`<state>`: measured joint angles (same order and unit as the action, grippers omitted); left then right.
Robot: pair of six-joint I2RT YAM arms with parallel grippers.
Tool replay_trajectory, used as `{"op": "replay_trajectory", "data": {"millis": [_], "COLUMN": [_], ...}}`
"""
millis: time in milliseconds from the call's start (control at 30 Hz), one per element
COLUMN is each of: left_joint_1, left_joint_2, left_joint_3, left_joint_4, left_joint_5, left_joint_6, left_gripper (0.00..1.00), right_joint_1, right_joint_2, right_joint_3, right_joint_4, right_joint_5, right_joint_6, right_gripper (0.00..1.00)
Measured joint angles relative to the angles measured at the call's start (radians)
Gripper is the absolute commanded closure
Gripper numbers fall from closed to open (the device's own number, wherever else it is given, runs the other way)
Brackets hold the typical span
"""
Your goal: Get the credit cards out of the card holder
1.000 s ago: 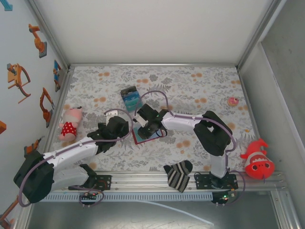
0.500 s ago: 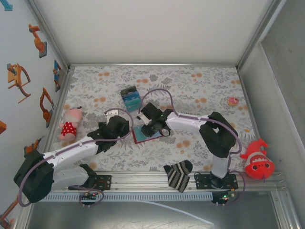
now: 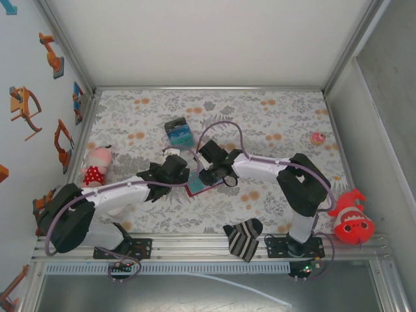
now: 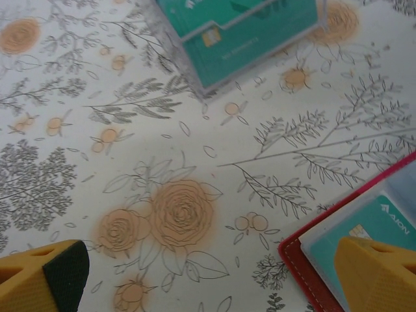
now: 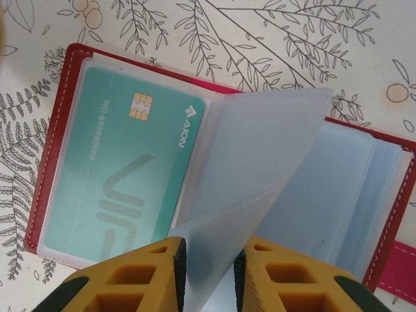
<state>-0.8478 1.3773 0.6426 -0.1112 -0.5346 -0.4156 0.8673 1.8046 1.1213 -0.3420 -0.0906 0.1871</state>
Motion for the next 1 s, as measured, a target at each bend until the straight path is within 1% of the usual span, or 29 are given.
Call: {"op": "replay_trajectory", "data": {"millis": [167,333,667,800,1000], "left_joint_1": [-0.010,-0.010,-0.010,-0.010,-0.012], "left_joint_2": [0.090,0.147,0.193,0.196,0.197], "left_joint_3": [0.019,0.035,0.044,0.044,0.044], "left_joint_4": [0.028,0.051,0.060,0.061,0.066], "left_joint_5": [0.018,0.038,0.037,0.035,0.033], "left_joint_6": [0.010,0.010,0.003,-0.002,-0.016], "left_gripper": [0.03,0.03,0.03,0.03,0.03], "right_joint_1": [-0.009,-0.025,-0.077,-0.118,-0.209], "right_joint_2": [-0.023,-0.044,-0.053,-0.072,-0.136], "right_joint_3": [-0.009,-0.021,-0.049,-0.074,-0.110], "right_joint_4": [0.004,0.018,0.019,0.026,0.026], "right_joint_5": [0.003,0.006,0.014,0.024,0.031], "right_joint_6": [0.002,0.013,0.046,0.066,0.105], "right_gripper": [0.74,0.74,0.74,0.74,0.74]}}
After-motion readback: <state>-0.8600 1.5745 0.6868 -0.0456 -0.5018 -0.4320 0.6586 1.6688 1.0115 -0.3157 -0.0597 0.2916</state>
